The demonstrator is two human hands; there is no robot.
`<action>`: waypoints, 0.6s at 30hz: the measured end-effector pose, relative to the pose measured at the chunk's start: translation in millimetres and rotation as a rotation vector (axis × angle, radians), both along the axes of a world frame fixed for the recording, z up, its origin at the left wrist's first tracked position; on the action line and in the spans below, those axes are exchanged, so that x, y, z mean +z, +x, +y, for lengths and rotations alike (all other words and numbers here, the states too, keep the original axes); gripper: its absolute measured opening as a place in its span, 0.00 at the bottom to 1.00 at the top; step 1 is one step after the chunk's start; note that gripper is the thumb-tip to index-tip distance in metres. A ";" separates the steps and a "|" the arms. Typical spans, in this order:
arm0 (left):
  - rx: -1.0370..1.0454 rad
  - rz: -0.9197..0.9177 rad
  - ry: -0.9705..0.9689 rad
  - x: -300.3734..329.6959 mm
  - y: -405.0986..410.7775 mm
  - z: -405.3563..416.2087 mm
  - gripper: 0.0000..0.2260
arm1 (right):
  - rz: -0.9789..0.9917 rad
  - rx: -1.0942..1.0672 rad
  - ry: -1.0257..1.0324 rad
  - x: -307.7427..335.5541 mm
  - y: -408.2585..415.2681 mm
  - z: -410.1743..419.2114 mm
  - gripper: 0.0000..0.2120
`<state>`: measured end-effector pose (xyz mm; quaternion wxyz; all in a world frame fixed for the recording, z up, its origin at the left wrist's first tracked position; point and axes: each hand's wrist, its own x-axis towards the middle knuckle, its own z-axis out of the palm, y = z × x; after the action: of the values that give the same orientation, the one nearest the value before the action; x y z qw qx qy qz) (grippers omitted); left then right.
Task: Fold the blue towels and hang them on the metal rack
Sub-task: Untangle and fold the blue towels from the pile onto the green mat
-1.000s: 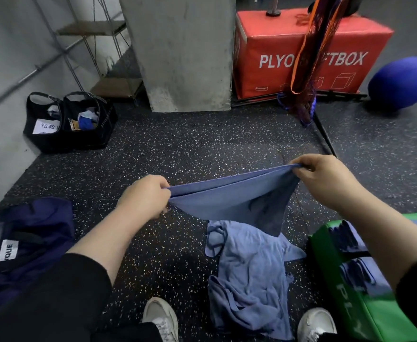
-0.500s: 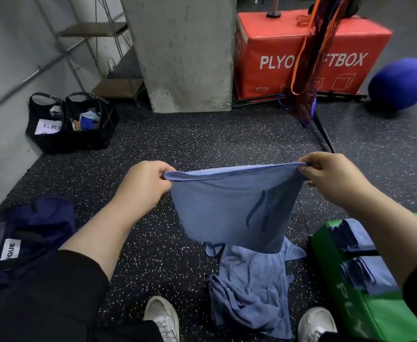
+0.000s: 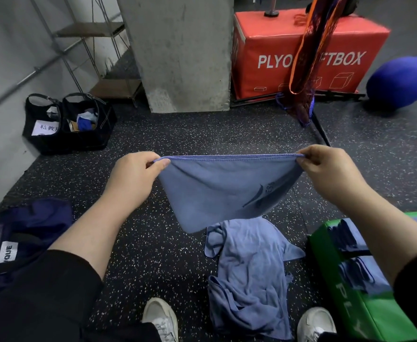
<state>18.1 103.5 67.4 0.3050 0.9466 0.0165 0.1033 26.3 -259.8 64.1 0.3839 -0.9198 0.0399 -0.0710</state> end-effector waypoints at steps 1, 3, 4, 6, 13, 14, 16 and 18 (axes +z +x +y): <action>0.001 0.002 -0.022 0.1 0.3 -0.3 0.13 | 0.000 0.000 -0.006 -1.4 0.8 -0.2 0.06; -0.006 -0.010 -0.089 0.0 0.6 -1.6 0.11 | 0.000 -0.007 -0.021 -3.1 1.6 -0.4 0.05; -0.014 -0.019 -0.126 0.0 0.7 -2.8 0.11 | -0.001 -0.014 -0.027 -3.2 1.9 -0.5 0.05; -0.037 -0.041 -0.259 1.4 0.6 -5.7 0.08 | 0.010 -0.031 -0.051 -2.6 1.7 -0.7 0.06; -0.118 -0.076 -0.639 8.6 -1.3 -25.9 0.06 | 0.102 -0.053 -0.156 -7.3 1.7 -1.6 0.07; -0.135 -0.073 -0.653 8.9 -1.4 -29.6 0.05 | 0.148 -0.046 -0.161 -8.3 2.0 -1.2 0.09; -0.164 -0.052 -0.656 9.0 -1.6 -38.8 0.03 | 0.257 0.026 -0.181 -9.3 1.0 2.8 0.17; -0.221 -0.004 -0.617 10.5 -3.3 -53.2 0.04 | 0.233 0.151 -0.231 -6.9 -2.3 12.1 0.29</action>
<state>14.8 50.2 77.9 0.5867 0.8054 -0.0567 0.0617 24.0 -247.7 57.2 0.2729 -0.9601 0.0066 0.0606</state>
